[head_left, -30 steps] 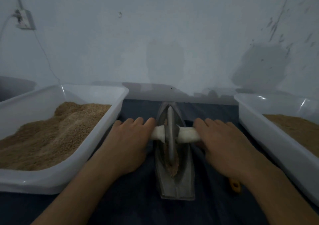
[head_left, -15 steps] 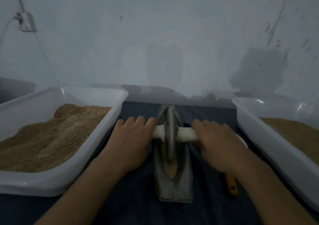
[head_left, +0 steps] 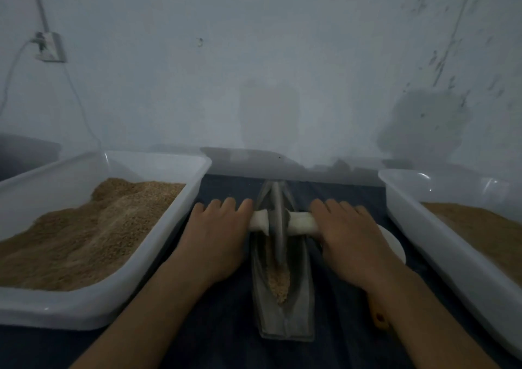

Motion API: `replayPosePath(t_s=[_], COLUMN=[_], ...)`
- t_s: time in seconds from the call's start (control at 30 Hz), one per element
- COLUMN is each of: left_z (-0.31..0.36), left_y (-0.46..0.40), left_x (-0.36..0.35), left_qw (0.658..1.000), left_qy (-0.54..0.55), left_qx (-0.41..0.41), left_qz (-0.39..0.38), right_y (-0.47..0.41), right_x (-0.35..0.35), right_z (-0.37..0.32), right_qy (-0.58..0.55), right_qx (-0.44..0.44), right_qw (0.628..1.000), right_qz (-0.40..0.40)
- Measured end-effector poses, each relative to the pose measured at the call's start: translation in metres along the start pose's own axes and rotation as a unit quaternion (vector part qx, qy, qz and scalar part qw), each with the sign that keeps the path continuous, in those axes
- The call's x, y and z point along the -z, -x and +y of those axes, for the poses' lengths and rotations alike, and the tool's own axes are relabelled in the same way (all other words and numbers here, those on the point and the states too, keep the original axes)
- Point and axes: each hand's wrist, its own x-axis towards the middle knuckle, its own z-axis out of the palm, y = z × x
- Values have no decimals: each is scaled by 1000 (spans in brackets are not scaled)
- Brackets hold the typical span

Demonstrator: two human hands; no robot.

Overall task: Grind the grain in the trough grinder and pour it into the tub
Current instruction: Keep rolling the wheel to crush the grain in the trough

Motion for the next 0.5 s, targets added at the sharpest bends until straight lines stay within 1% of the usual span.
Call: replayPosePath(t_s=[0.1, 0.17, 0.27, 0.4, 0.5], left_z=[-8, -7, -3, 5, 5], left_y=[14, 16, 1, -18, -12], left_x=[9, 10, 2, -7, -7], left_qw=[998, 998, 1000, 998, 999], left_qy=[43, 42, 1, -43, -30], left_qx=[-38, -46, -14, 44, 35], left_qz=[-7, 3, 10, 8, 13], right_y=[19, 23, 4, -15, -8], right_x=[8, 10, 4, -8, -6], right_z=[4, 5, 1, -9, -8], right_qy=[-26, -38, -23, 34, 24], right_qx=[24, 24, -3, -58, -36], right_qw=[999, 999, 1000, 998, 999], right_qz=[-17, -20, -8, 6, 14])
